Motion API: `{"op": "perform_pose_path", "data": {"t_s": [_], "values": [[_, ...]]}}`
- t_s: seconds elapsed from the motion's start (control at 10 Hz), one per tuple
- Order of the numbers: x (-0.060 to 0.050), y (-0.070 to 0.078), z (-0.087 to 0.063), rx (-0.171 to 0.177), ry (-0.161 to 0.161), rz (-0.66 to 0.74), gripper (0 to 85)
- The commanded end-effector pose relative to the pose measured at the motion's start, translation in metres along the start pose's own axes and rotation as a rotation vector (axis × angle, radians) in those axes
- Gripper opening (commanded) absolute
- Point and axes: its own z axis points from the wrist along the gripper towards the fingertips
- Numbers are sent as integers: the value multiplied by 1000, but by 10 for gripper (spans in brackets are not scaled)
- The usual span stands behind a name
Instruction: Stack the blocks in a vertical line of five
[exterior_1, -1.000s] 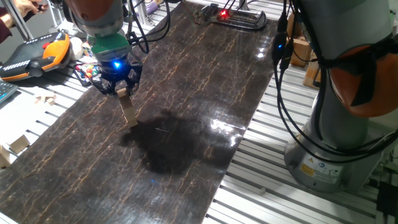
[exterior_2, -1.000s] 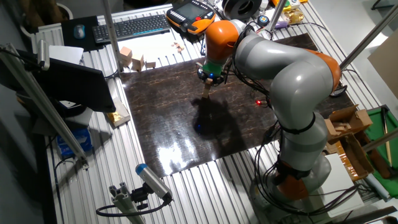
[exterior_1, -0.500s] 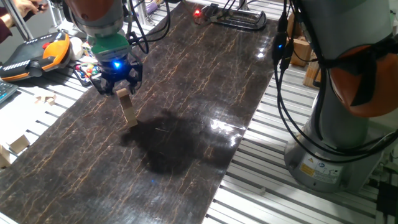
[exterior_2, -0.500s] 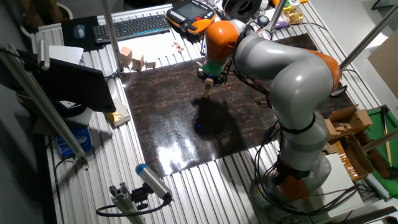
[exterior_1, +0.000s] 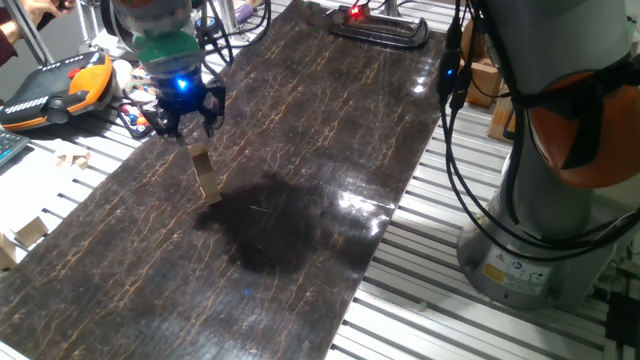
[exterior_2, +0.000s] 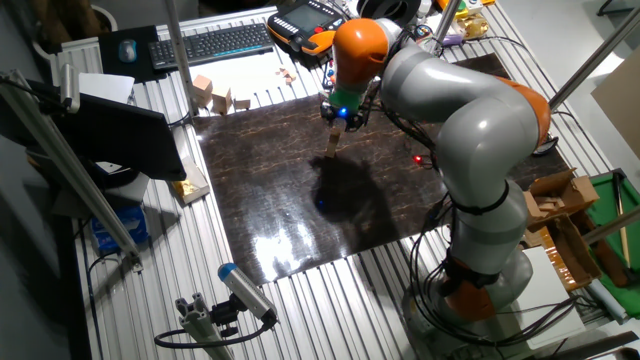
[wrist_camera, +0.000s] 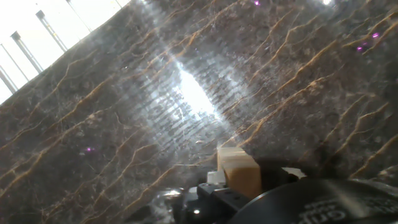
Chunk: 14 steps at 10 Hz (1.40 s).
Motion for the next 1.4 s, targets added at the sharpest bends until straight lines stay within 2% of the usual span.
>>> {"op": "perform_pose_path", "data": {"t_s": [0.0,0.4,0.6,0.9,1.3], "values": [[-5,-6,-1,-5,4,-18,367],[-25,-25,-12,-2,34,-87,10],[-32,-36,-10,-5,39,-123,10],[-35,-49,1,-17,29,-186,10],[-39,-57,-2,-14,50,-240,10]]}}
